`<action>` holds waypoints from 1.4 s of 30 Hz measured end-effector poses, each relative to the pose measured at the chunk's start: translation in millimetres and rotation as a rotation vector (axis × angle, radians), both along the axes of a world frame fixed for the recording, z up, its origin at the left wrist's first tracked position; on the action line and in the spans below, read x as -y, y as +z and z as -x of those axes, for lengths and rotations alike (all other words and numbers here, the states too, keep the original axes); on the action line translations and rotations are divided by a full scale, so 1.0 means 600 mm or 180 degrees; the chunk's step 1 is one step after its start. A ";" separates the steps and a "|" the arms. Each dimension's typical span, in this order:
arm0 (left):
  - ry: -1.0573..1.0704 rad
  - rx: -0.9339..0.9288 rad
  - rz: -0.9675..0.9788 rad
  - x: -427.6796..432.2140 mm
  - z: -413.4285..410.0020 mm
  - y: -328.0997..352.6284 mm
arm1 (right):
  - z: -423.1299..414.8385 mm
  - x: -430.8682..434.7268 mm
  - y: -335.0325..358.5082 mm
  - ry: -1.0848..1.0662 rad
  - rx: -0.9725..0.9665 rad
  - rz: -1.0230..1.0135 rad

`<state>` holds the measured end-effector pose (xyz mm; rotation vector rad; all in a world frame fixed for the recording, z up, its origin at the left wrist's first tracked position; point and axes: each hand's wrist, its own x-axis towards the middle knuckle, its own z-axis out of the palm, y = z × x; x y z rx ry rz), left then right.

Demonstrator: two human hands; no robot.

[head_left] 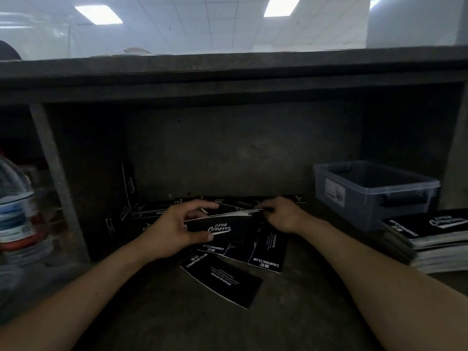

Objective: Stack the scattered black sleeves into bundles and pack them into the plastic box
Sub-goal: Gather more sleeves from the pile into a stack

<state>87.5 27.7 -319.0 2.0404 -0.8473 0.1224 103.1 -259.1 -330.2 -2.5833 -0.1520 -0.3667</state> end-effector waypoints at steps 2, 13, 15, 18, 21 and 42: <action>0.0025 0.0093 -0.0091 -0.001 -0.002 0.001 | 0.001 0.011 0.004 -0.0139 0.0021 0.0441; -0.0021 -0.0020 -0.0206 -0.005 -0.008 0.003 | 0.016 -0.003 0.024 0.0011 0.0122 0.0951; 0.0000 -0.0014 -0.0182 0.000 -0.006 0.000 | 0.017 -0.003 0.026 0.0081 -0.0039 0.1080; -0.0017 -0.0007 -0.0127 0.005 -0.002 -0.004 | 0.013 0.000 0.028 0.0145 0.0014 0.1148; 0.0065 0.0002 -0.0114 0.006 -0.004 -0.005 | 0.013 0.010 0.037 0.0172 0.0246 0.0845; 0.0302 -0.0208 0.0205 -0.001 -0.009 -0.002 | 0.025 -0.032 0.051 0.0468 -0.0397 -0.2059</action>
